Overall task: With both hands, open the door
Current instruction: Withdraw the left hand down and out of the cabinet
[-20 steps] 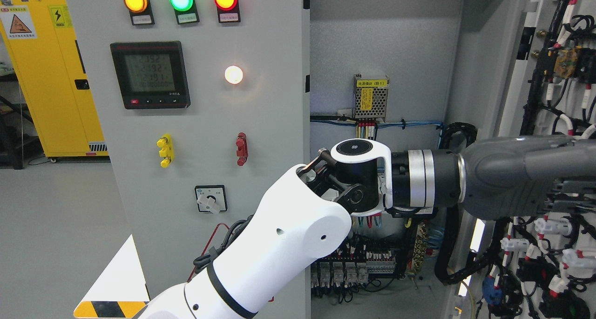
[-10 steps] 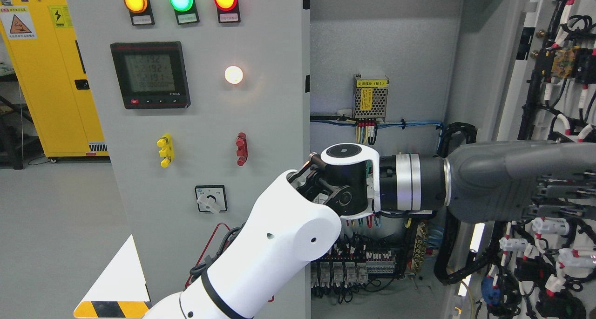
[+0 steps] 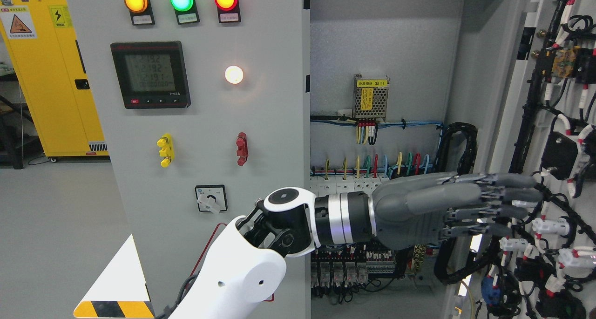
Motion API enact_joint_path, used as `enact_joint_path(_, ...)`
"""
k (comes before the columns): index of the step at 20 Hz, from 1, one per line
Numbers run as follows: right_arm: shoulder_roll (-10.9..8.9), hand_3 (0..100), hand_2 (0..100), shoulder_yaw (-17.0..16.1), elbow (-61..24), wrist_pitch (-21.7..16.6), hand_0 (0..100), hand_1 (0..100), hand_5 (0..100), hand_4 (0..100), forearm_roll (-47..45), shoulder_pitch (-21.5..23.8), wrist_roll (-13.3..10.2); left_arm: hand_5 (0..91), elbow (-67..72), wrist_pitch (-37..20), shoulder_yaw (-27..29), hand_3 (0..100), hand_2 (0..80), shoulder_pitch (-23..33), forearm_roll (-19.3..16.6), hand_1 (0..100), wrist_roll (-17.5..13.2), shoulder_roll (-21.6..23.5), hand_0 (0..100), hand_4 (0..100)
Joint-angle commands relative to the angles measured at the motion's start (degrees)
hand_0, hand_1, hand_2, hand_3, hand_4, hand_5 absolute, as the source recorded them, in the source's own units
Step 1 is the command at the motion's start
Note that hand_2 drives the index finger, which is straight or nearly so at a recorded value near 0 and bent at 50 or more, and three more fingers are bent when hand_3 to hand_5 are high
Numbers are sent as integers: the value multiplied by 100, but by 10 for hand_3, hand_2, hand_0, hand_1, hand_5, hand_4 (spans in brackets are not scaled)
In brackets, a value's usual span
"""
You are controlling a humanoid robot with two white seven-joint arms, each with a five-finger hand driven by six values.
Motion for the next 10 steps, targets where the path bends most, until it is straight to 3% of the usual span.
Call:
enact_joint_path(1,88,0,40,132,4,0,0,500,0,0,-158,53,2,0,-1635,-396,227,0,0,1909,-882,556,5,1239,120,0)
enact_joint_path(4,88,0,40,132,-5,0,0,500,0,0,-158,53,2,0,-1671,-686,428,0,0,2939,-1551,556,-4,1380,120,0)
enact_joint_path(8,88,0,40,132,-5,0,0,500,0,0,-158,53,2,0,-1671,-1169,446,0,0,3984,-1613,556,-4,1853,120,0)
enact_joint_path(10,88,0,40,132,4,0,0,500,0,0,-150,53,2,0,-1575,-1380,481,0,0,4556,-1841,556,5,2056,120,0)
